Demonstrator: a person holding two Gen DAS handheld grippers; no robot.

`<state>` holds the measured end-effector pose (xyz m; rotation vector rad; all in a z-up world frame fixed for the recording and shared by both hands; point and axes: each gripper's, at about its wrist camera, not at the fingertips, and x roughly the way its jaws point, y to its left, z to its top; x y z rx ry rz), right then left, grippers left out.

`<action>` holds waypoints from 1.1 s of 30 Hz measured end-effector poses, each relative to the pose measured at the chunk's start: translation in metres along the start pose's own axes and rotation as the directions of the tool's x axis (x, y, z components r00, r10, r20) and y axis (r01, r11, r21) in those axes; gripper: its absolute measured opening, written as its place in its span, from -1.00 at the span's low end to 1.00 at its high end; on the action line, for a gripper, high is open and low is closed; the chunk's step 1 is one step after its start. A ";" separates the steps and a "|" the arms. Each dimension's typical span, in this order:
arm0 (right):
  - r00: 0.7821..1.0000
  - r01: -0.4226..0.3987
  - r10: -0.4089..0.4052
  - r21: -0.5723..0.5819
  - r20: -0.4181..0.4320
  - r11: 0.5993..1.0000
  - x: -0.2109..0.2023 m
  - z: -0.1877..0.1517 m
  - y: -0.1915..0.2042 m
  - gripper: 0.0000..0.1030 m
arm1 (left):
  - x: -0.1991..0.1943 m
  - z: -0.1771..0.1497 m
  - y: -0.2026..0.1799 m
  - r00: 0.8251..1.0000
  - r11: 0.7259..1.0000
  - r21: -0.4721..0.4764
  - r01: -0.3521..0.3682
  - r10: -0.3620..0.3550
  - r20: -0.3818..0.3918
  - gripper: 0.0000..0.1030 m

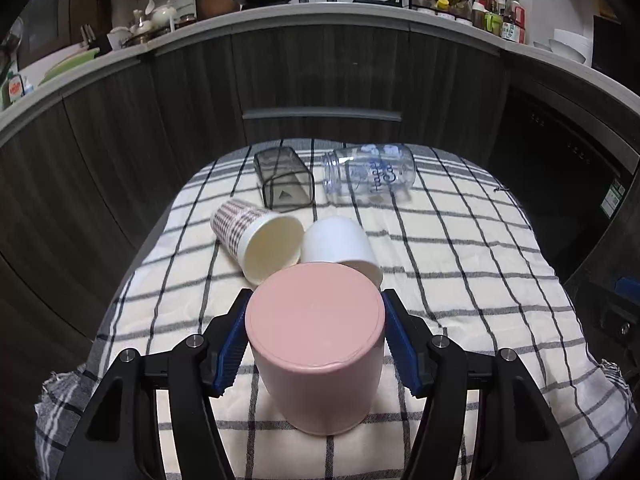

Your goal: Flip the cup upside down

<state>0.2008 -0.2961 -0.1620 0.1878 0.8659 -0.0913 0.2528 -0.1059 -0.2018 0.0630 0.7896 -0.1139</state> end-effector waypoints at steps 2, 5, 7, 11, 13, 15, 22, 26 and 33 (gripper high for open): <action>1.000 0.005 -0.005 0.001 -0.006 1.000 0.001 -0.002 0.001 0.60 | 0.002 -0.004 0.000 1.000 1.000 -0.004 0.002 -0.002 -0.008 0.20; 1.000 0.016 -0.016 -0.005 -0.008 1.000 0.003 -0.004 0.002 0.60 | 0.001 -0.009 0.000 1.000 1.000 0.000 -0.001 0.001 -0.010 0.21; 1.000 0.024 -0.024 -0.009 -0.010 1.000 0.004 -0.005 0.002 0.60 | -0.001 -0.012 -0.002 1.000 1.000 0.006 -0.003 0.003 -0.009 0.21; 0.999 0.041 -0.041 -0.010 -0.007 0.999 0.004 -0.009 -0.001 0.60 | -0.004 -0.018 -0.003 1.000 1.000 0.009 -0.005 0.005 -0.011 0.21; 0.999 0.048 -0.048 -0.008 -0.004 0.999 0.004 -0.010 -0.002 0.60 | -0.005 -0.020 -0.005 1.000 1.000 0.015 -0.005 0.006 -0.019 0.21; 0.998 0.055 -0.055 -0.007 -0.003 0.998 0.004 -0.011 -0.002 0.60 | -0.006 -0.020 -0.006 1.000 1.000 0.016 -0.003 0.004 -0.025 0.21; 0.998 0.068 -0.068 -0.008 0.002 0.998 0.005 -0.014 -0.002 0.60 | -0.008 -0.021 -0.005 0.999 1.000 0.010 -0.006 0.007 -0.043 0.35; 0.998 0.070 -0.070 -0.014 0.009 0.997 0.002 -0.013 -0.001 0.60 | -0.012 -0.021 -0.004 0.999 1.000 0.012 -0.017 0.017 -0.034 0.48; 0.998 0.067 -0.067 -0.002 0.015 0.998 -0.008 -0.011 0.001 0.60 | -0.024 -0.017 0.001 0.999 1.000 -0.006 -0.028 0.028 -0.036 0.52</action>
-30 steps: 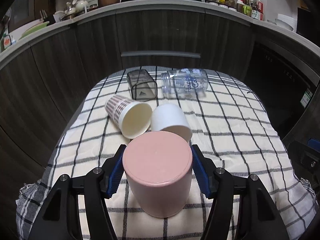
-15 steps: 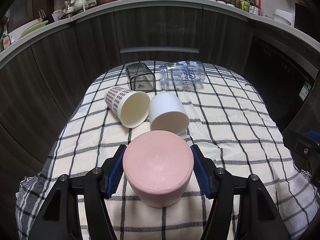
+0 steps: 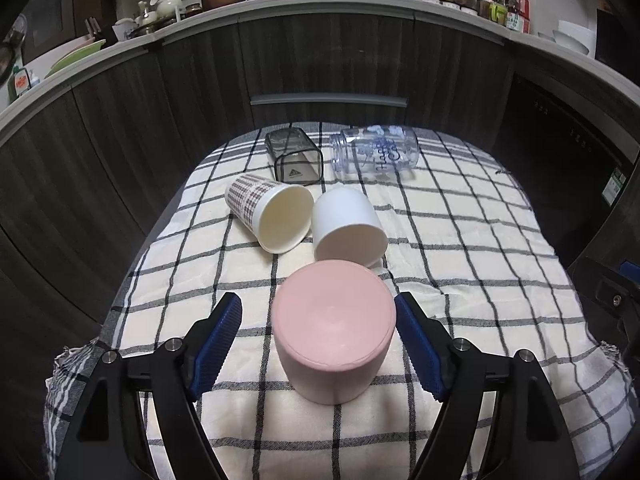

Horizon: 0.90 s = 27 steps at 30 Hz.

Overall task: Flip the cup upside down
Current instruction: 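Open the right tool and withdraw it from the pink cup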

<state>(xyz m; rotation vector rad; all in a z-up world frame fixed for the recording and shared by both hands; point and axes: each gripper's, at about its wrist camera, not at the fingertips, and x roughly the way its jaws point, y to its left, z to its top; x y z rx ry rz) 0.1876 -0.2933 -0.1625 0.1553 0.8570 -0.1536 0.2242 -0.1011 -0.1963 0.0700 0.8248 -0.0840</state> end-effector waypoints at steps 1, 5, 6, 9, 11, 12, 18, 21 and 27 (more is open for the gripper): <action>1.000 0.000 0.000 0.000 0.006 1.000 -0.003 0.000 0.000 0.60 | -0.003 0.001 0.001 1.000 1.000 -0.002 0.000 0.000 0.005 0.54; 0.999 -0.002 0.002 -0.009 0.033 1.000 -0.017 0.003 0.004 0.60 | -0.019 0.005 0.002 0.999 1.000 -0.010 0.020 -0.020 0.027 0.61; 0.999 -0.003 0.003 -0.011 0.040 1.000 -0.021 0.003 0.005 0.60 | -0.023 0.007 0.003 0.999 1.000 -0.011 0.029 -0.029 0.032 0.61; 0.998 -0.004 0.005 -0.015 0.057 1.000 -0.030 0.004 0.007 0.60 | -0.036 0.010 0.004 0.998 0.999 -0.015 0.038 -0.038 0.049 0.61; 0.998 -0.006 0.007 -0.018 0.069 1.000 -0.036 0.005 0.009 0.60 | -0.044 0.012 0.005 0.997 0.999 -0.017 0.044 -0.043 0.060 0.62; 0.997 -0.007 0.008 -0.019 0.074 1.000 -0.038 0.005 0.010 0.60 | -0.048 0.013 0.006 0.997 0.999 -0.019 0.046 -0.045 0.066 0.62; 0.994 -0.006 0.008 -0.027 0.108 1.000 -0.059 0.003 0.017 0.60 | -0.072 0.015 0.013 0.996 0.999 -0.026 0.032 -0.030 0.086 0.66; 0.993 -0.007 0.011 -0.029 0.121 1.000 -0.071 0.000 0.022 0.60 | -0.084 0.013 0.020 0.995 0.999 -0.042 0.033 -0.029 0.095 0.66; 0.986 -0.016 0.025 -0.054 0.166 0.998 -0.100 -0.011 0.036 0.60 | -0.116 0.003 0.036 0.992 0.997 -0.066 0.035 -0.026 0.127 0.68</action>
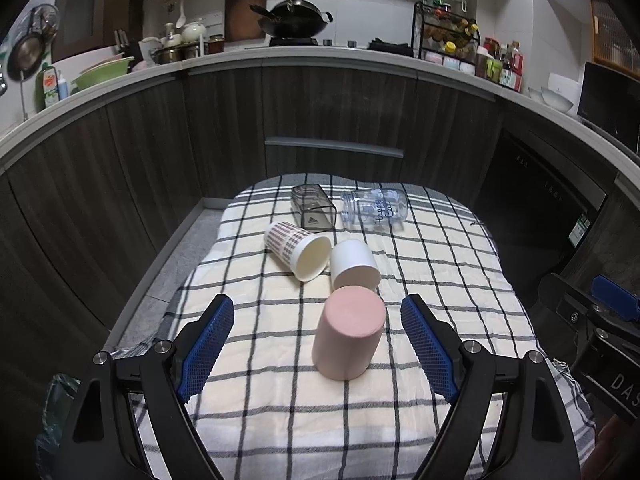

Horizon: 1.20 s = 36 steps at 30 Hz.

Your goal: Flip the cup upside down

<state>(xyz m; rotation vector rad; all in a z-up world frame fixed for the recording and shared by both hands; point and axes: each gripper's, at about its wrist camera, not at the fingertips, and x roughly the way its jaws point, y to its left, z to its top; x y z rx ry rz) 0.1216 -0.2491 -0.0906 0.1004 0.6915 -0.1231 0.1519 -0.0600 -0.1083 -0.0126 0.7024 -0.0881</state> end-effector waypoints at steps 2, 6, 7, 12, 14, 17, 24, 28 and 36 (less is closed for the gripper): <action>1.000 -0.005 0.005 -0.008 0.018 1.000 -0.011 -0.002 0.005 0.63 | -0.009 -0.002 0.004 1.000 1.000 -0.007 0.003 -0.003 0.006 0.68; 0.999 -0.014 0.015 -0.024 0.050 1.000 -0.031 -0.005 0.015 0.65 | -0.029 -0.004 0.013 1.000 1.000 -0.025 0.004 -0.003 0.029 0.68; 0.998 -0.015 0.016 -0.027 0.055 1.000 -0.034 -0.006 0.017 0.65 | -0.035 -0.004 0.015 0.999 1.000 -0.029 0.006 -0.005 0.037 0.68; 0.996 -0.007 0.010 -0.036 0.093 0.999 -0.059 -0.008 0.025 0.67 | -0.059 -0.005 0.020 0.998 0.999 -0.033 0.012 -0.009 0.062 0.68; 0.994 -0.001 0.005 -0.034 0.108 0.999 -0.068 -0.008 0.026 0.68 | -0.068 -0.006 0.021 0.998 1.000 -0.030 0.007 -0.005 0.069 0.69; 0.993 -0.003 0.006 -0.028 0.120 1.000 -0.079 -0.008 0.027 0.70 | -0.080 -0.007 0.025 0.998 0.999 -0.033 0.003 -0.001 0.067 0.70; 0.990 -0.013 0.018 -0.033 0.142 0.999 -0.102 -0.007 0.031 0.71 | -0.102 -0.007 0.035 0.997 0.998 -0.058 0.001 0.004 0.079 0.70; 0.988 -0.016 0.022 -0.036 0.152 0.999 -0.114 -0.009 0.034 0.72 | -0.117 -0.008 0.038 0.995 0.998 -0.055 -0.003 0.009 0.098 0.72; 0.984 -0.013 0.021 -0.043 0.178 0.999 -0.130 -0.009 0.038 0.74 | -0.136 -0.009 0.043 0.992 0.999 -0.053 -0.014 0.020 0.128 0.73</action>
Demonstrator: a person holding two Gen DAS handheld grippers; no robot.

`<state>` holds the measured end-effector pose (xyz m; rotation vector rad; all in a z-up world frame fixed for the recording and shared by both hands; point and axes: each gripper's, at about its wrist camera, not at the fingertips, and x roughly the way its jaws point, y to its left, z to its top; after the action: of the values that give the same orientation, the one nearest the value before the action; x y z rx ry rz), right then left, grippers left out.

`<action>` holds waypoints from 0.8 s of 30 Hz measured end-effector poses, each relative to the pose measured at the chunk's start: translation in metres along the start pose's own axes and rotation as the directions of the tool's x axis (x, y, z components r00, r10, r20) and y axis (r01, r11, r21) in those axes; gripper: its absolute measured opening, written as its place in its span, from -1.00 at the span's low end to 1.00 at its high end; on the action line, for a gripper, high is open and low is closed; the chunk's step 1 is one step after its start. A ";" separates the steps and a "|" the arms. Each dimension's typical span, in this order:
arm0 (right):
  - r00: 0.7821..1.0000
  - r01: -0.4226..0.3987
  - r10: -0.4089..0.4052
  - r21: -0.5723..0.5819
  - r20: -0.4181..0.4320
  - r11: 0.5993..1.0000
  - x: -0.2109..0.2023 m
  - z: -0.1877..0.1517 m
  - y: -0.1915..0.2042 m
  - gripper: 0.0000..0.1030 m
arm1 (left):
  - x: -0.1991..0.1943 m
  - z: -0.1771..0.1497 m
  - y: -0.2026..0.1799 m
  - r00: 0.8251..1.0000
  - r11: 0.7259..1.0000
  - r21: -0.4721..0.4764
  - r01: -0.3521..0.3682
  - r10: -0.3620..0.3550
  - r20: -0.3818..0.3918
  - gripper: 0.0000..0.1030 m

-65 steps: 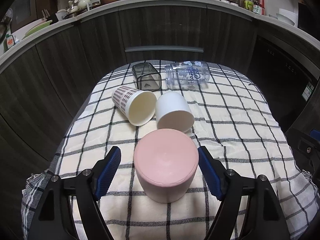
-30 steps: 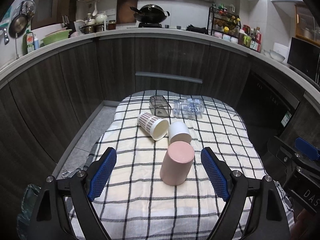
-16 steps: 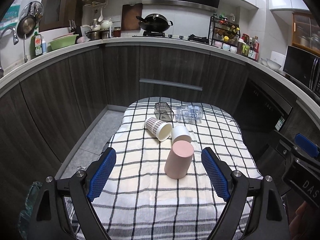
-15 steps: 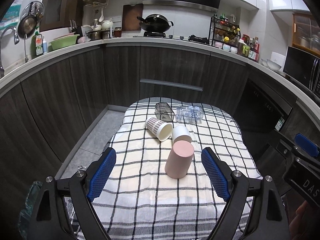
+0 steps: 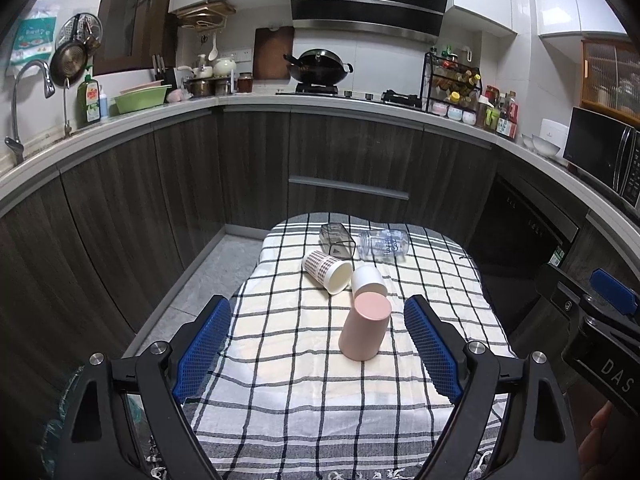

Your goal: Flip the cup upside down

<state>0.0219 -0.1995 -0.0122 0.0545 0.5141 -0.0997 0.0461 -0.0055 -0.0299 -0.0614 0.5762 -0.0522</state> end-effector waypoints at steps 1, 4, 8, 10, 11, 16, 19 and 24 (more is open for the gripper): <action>1.000 0.000 0.000 0.000 0.001 1.000 -0.001 0.000 0.000 0.74 | -0.001 0.000 0.000 1.000 1.000 -0.001 0.001 -0.001 0.001 0.73; 1.000 -0.001 0.001 -0.002 0.005 1.000 -0.003 0.000 0.002 0.74 | -0.002 0.001 0.000 1.000 1.000 0.000 0.003 -0.003 0.003 0.73; 1.000 0.000 0.000 0.002 0.002 1.000 -0.004 0.000 0.002 0.74 | -0.002 0.001 -0.001 1.000 1.000 0.000 0.004 -0.004 0.001 0.73; 1.000 0.000 0.000 0.006 0.002 1.000 -0.004 0.001 0.002 0.74 | -0.002 0.001 -0.001 1.000 1.000 0.000 0.004 -0.004 0.000 0.73; 1.000 0.000 0.000 0.006 0.002 1.000 -0.005 0.001 0.002 0.74 | -0.002 0.001 -0.001 1.000 1.000 0.000 0.005 -0.005 0.000 0.73; 1.000 -0.001 0.001 0.005 0.002 1.000 -0.004 0.001 0.001 0.74 | -0.002 0.002 -0.001 1.000 1.000 0.001 0.007 -0.007 0.000 0.73; 1.000 -0.001 0.001 0.004 0.001 1.000 -0.004 0.001 0.001 0.74 | -0.002 0.002 -0.001 1.000 1.000 0.000 0.007 -0.007 -0.002 0.73; 1.000 -0.001 0.001 0.004 0.002 1.000 -0.004 0.001 0.001 0.74 | -0.001 0.002 -0.003 1.000 1.000 0.002 0.001 -0.001 0.000 0.73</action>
<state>0.0188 -0.1982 -0.0093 0.0589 0.5121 -0.0996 0.0461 -0.0084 -0.0274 -0.0595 0.5757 -0.0543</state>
